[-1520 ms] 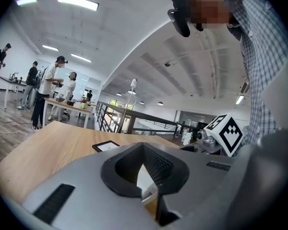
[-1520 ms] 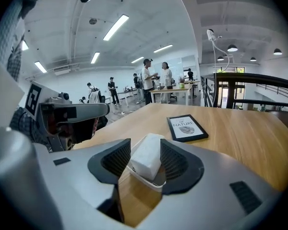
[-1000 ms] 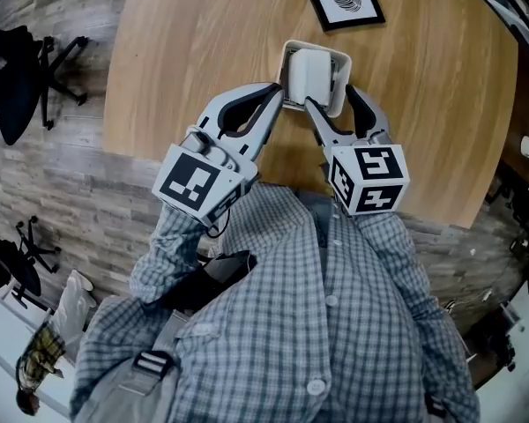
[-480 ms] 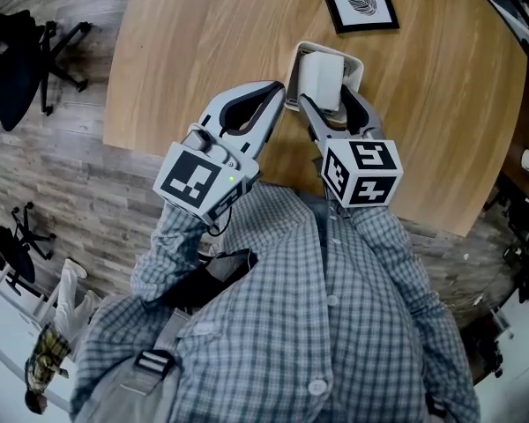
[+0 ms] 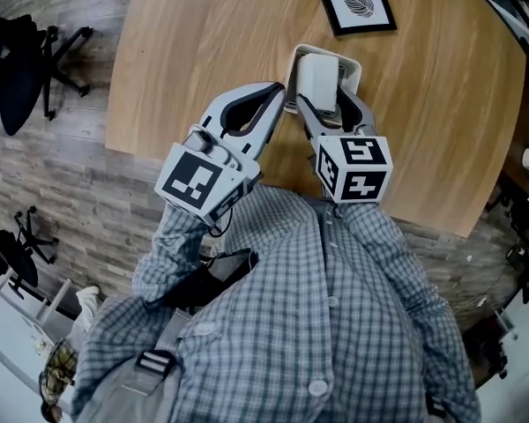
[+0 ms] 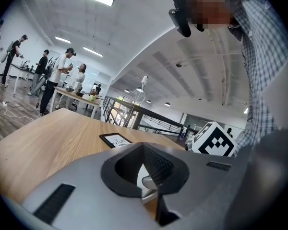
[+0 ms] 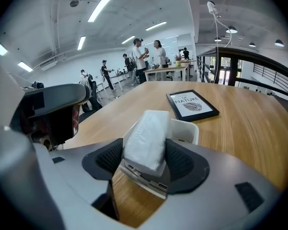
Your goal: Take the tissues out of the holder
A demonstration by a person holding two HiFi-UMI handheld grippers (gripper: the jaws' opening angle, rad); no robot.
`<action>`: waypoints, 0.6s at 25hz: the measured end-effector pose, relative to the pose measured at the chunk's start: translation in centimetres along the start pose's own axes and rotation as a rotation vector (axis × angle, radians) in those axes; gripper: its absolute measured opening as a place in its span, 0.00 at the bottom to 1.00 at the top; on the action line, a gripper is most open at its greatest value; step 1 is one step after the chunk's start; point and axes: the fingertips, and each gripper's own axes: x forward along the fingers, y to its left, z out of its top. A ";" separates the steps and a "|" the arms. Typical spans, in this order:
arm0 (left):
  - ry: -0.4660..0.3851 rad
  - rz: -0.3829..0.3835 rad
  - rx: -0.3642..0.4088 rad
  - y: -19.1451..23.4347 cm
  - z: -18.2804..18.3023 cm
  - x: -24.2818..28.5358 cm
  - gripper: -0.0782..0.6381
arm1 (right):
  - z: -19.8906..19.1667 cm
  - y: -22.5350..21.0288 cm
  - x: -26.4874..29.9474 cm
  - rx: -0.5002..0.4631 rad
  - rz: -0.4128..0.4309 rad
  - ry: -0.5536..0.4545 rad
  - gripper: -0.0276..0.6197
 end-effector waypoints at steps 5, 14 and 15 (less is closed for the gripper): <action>-0.008 -0.003 -0.003 -0.1 0.6 0.0 0.12 | 0.9 -0.1 -0.4 -0.035 -0.009 -0.040 0.47; -0.068 0.050 -0.127 1.0 1.7 -0.6 0.12 | 2.7 -0.5 -1.8 -0.038 0.017 -0.115 0.46; -0.068 0.052 -0.119 0.8 1.8 -0.6 0.12 | 2.9 -0.5 -2.2 -0.040 0.022 -0.125 0.46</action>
